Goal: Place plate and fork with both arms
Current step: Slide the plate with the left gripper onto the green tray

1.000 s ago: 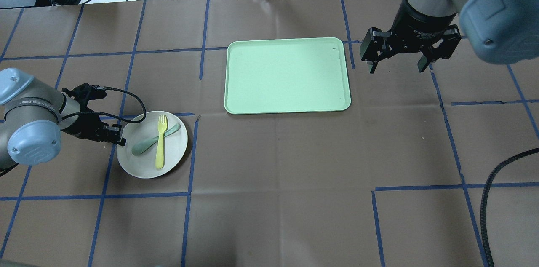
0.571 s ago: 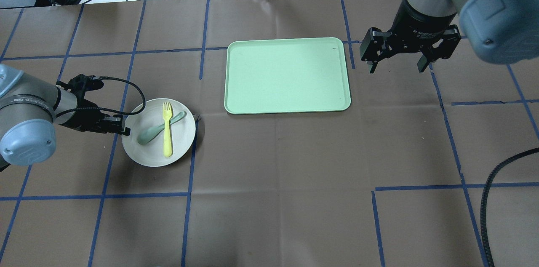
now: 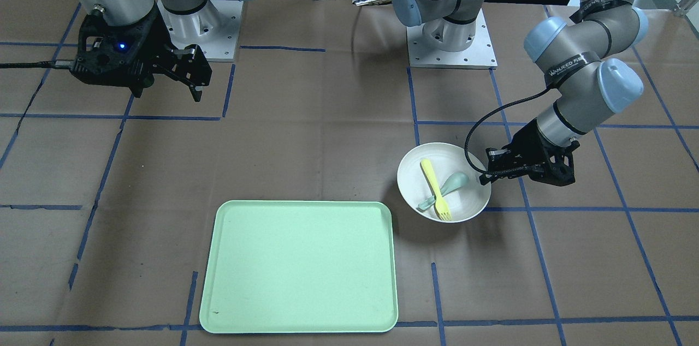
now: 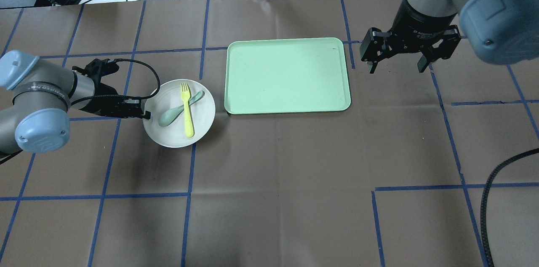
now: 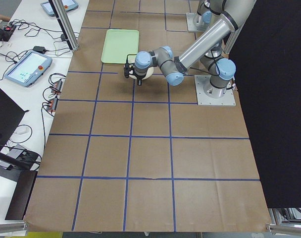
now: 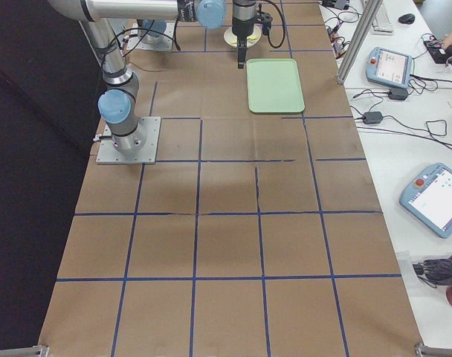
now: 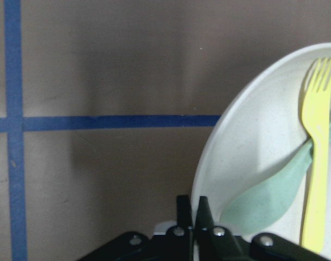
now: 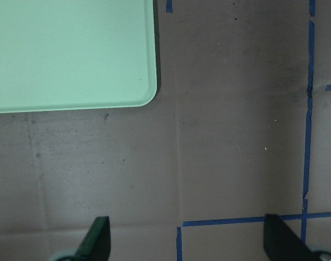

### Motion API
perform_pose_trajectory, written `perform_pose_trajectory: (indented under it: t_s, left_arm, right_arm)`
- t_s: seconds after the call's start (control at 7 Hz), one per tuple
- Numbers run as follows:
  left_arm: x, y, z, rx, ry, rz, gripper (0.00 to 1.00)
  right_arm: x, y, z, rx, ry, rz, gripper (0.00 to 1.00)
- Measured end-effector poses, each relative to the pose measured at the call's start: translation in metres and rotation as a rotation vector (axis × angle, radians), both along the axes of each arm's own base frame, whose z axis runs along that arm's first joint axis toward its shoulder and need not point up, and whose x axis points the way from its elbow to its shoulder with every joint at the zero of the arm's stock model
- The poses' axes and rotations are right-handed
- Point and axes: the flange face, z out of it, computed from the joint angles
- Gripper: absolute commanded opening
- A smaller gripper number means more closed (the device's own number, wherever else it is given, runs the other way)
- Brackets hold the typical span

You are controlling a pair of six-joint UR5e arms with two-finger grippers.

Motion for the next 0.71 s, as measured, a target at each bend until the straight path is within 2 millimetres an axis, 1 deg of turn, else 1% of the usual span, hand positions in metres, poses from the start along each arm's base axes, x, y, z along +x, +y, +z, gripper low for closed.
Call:
perform_pose_trajectory:
  t_s: [0.14,0.29,0.43,0.57,0.71]
  left_arm:
    - [-0.024,-0.019,0.007,0.0,-0.002,-0.007,0.0]
    - [-0.05,-0.043,0.007,0.004,-0.001,-0.019,0.0]
    - [-0.077,-0.07,0.006,0.007,0.0,-0.031,0.0]
    - [-0.109,-0.1,0.003,0.009,0.001,-0.049,0.0]
    - [-0.141,-0.125,-0.003,0.014,0.004,-0.056,0.01]
  right_arm:
    - [0.0,0.0,0.0,0.0,0.0,0.001,1.0]
    - [0.0,0.0,0.0,0.0,0.0,0.001,1.0]
    - [0.0,0.0,0.0,0.0,0.0,0.001,1.0]
    - [0.0,0.0,0.0,0.0,0.0,0.001,1.0]
    - [0.0,0.0,0.0,0.0,0.0,0.001,1.0]
